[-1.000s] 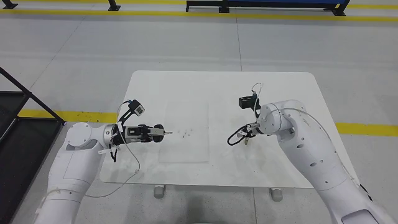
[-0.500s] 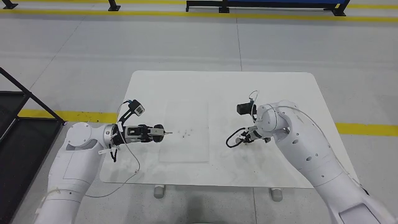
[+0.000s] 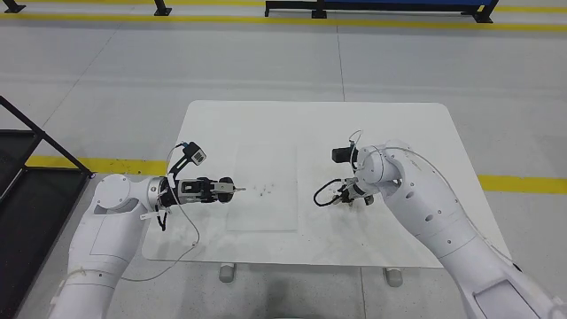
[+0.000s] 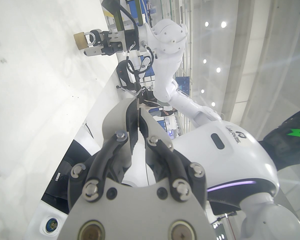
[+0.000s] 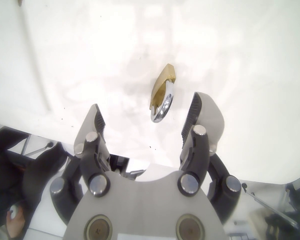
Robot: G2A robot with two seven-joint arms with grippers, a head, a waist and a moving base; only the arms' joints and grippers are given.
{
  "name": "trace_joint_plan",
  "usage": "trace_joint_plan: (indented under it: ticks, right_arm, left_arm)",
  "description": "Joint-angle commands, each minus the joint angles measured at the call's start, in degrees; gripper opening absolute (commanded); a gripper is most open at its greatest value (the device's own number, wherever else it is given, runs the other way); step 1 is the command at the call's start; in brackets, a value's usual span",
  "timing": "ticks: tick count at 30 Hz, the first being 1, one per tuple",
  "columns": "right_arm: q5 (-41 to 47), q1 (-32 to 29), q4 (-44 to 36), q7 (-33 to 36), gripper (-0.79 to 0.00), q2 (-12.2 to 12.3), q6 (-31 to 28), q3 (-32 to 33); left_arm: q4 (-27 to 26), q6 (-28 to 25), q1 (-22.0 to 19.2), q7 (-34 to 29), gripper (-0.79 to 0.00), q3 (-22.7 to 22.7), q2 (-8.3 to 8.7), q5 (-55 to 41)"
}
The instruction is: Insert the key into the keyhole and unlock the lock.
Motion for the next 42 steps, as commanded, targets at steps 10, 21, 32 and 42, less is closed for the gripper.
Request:
trace_joint_plan:
  ticks: [10,21,32,42]
  right_arm:
    - [-0.9,1.1,2.8,-1.4,-0.326,-0.8,1.4,-0.6]
    - [-1.6,1.4,4.2,-2.1,-0.406,-1.4,2.1,-0.9]
    - [-1.8,1.5,6.0,-3.3,-0.443,-2.0,2.0,-0.8]
    - [-2.0,1.5,6.7,-3.4,-0.785,-2.4,1.9,-0.7]
  left_arm:
    - [0.0,0.0,0.0,0.0,-0.785,0.0,0.00,0.0]
    - [0.0,0.0,0.0,0.0,-0.785,0.0,0.00,0.0]
    - [0.0,0.0,0.0,0.0,-0.785,0.0,0.00,0.0]
    - [0.0,0.0,0.0,0.0,-0.785,0.0,0.00,0.0]
